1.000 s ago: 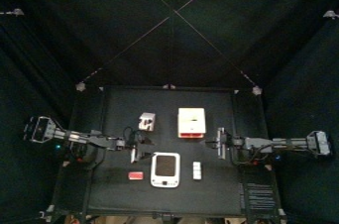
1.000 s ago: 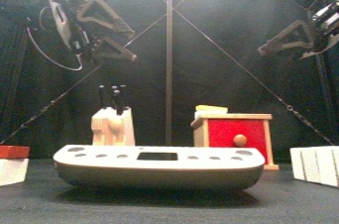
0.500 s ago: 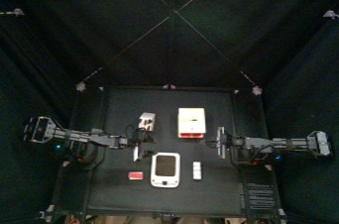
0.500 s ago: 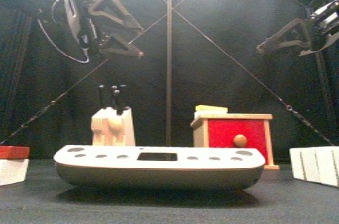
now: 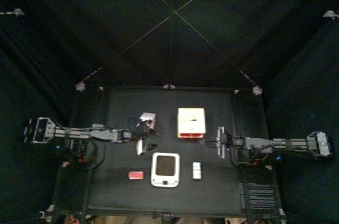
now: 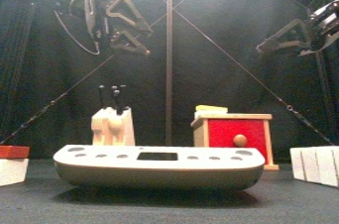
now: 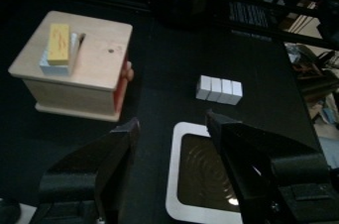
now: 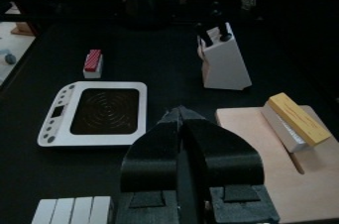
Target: Grab egg sushi
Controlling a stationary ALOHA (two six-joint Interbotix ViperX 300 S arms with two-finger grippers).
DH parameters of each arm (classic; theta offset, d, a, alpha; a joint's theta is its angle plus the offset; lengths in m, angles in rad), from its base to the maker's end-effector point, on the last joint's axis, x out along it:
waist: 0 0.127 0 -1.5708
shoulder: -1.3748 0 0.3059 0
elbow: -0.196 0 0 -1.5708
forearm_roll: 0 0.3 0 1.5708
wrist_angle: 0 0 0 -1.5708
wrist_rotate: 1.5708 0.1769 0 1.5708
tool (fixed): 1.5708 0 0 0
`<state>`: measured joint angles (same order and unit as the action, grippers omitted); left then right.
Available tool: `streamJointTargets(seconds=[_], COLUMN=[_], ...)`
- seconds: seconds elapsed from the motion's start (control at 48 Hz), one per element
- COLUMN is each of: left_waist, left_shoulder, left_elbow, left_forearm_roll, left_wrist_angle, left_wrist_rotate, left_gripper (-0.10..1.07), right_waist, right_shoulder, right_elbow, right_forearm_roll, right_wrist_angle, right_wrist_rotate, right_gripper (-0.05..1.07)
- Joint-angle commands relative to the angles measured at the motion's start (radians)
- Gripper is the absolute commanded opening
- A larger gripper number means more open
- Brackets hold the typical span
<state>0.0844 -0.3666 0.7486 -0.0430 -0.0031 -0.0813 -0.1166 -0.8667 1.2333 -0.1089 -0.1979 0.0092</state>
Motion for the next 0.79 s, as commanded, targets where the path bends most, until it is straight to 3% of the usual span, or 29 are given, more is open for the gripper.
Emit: streamJointTargets(seconds=[0.0, 0.354, 0.521, 0.771], left_waist=[0.029, 0.141, 0.190, 0.210], left_shoulder=[-0.003, 0.041, 0.118, 0.241], left_elbow=[-0.048, -0.143, -0.215, -0.333], left_forearm_roll=[0.029, 0.078, 0.112, 0.155], left_wrist_angle=[-0.002, 0.040, 0.075, 0.114], left_wrist_rotate=[0.002, 0.002, 0.002, 0.000], left_gripper=[0.90, 0.90, 0.90, 0.91], right_waist=[-0.005, -0.005, -0.005, -0.005], right_shoulder=[0.006, 0.006, 0.006, 0.006], right_elbow=[-0.028, -0.026, -0.028, -0.025], right_forearm_roll=[0.003, 0.002, 0.002, 0.002], right_wrist_angle=[-0.006, -0.006, -0.005, -0.006], right_wrist_rotate=[0.000, 0.000, 0.000, 0.000], right_gripper=[0.01, 0.01, 0.01, 0.01])
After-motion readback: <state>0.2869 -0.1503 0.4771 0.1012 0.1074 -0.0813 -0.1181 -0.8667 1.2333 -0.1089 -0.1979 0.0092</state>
